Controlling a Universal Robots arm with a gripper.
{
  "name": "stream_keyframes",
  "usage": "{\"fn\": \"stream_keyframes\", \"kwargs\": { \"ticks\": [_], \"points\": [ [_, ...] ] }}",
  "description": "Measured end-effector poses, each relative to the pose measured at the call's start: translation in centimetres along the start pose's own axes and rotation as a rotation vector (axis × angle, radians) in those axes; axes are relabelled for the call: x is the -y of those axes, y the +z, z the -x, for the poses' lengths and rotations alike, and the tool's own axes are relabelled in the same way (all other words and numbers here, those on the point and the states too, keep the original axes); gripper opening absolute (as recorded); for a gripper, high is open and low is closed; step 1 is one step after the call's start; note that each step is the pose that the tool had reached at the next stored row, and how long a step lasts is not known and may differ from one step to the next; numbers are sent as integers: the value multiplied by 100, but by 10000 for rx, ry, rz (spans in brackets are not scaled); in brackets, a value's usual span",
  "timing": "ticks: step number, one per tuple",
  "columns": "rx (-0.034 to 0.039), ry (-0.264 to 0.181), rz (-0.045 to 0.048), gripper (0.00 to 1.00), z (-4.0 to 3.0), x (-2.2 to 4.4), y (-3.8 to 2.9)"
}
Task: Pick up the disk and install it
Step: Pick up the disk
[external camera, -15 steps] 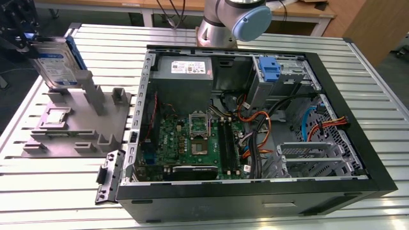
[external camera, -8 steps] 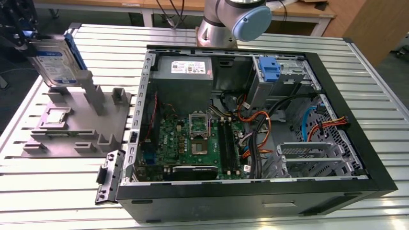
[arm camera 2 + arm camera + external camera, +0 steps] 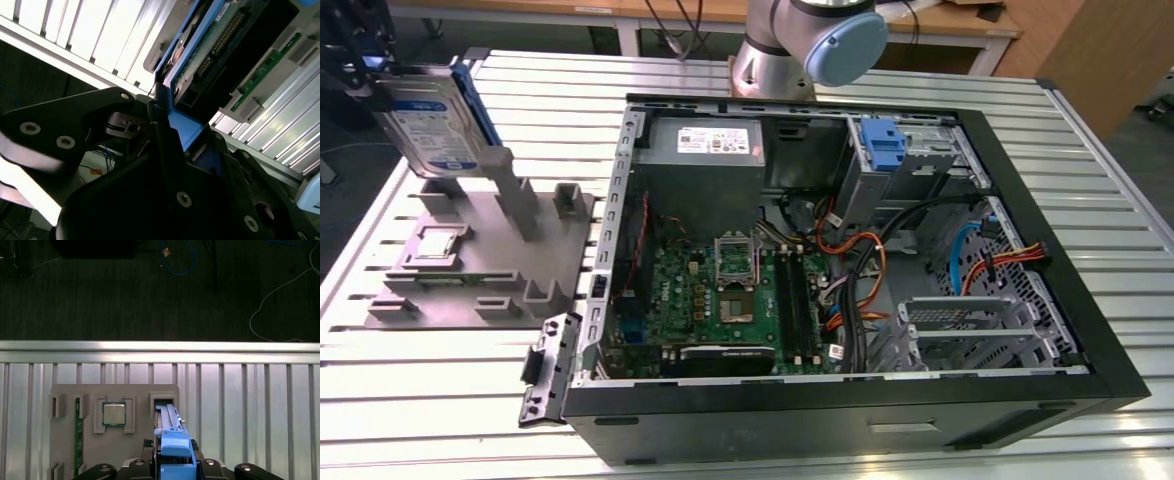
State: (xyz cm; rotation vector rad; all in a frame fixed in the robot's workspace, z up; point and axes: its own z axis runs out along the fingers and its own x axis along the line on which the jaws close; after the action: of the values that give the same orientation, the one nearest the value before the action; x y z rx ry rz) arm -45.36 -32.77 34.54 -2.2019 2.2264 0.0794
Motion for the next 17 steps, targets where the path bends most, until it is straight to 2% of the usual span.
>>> {"fn": "stream_keyframes", "kwargs": {
  "ticks": [17],
  "points": [
    [0,0,1,37,5,-3,-111]
  ]
}}
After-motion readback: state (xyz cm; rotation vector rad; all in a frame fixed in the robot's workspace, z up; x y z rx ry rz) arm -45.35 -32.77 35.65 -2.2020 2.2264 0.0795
